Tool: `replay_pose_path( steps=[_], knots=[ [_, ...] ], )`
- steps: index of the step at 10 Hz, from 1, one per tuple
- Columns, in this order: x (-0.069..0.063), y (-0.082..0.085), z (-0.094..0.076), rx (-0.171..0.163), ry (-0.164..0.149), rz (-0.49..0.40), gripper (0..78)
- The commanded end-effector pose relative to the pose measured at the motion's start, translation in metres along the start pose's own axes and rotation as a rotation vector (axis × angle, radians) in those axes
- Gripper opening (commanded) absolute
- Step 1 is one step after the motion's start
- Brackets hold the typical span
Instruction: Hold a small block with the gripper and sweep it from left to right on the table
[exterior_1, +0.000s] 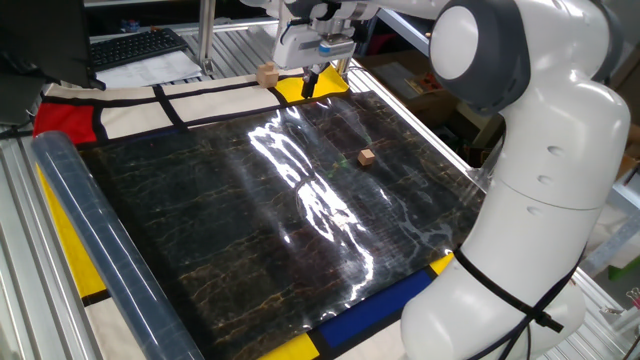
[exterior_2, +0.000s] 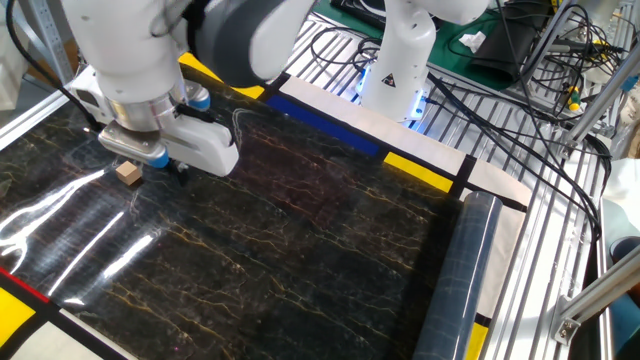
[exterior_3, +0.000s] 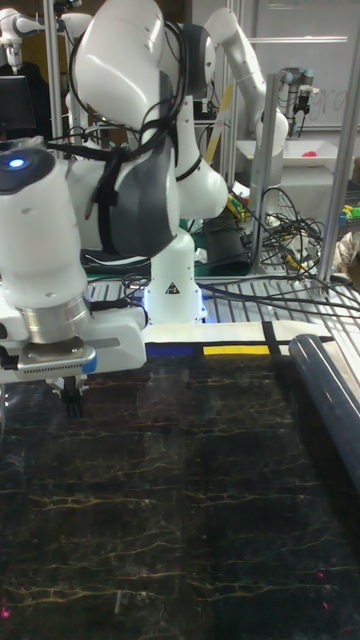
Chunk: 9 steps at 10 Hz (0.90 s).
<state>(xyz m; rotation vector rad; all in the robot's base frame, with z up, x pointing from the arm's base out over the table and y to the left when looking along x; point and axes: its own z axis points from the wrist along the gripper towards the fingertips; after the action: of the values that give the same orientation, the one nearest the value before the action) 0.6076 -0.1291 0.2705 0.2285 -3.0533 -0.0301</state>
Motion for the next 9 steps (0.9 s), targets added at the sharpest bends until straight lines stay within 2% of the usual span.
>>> replay_pose_path(
  steps=[1, 3, 4, 5, 7, 8, 9],
  knots=[
    [0.0, 0.0, -0.002, 0.028, 0.001, -0.006, 0.0],
    [0.0, 0.0, -0.002, 0.04, -0.027, 0.028, 0.0],
    [0.0, -0.001, -0.001, 0.045, -0.076, 0.019, 0.0],
    [0.007, -0.006, 0.01, 0.045, -0.083, 0.016, 0.0],
    [0.016, -0.029, 0.025, 0.041, -0.067, 0.001, 0.0],
    [0.017, -0.035, 0.026, 0.04, -0.051, 0.004, 0.0],
    [0.026, -0.063, 0.034, 0.03, -0.012, 0.042, 0.0]
  ],
)
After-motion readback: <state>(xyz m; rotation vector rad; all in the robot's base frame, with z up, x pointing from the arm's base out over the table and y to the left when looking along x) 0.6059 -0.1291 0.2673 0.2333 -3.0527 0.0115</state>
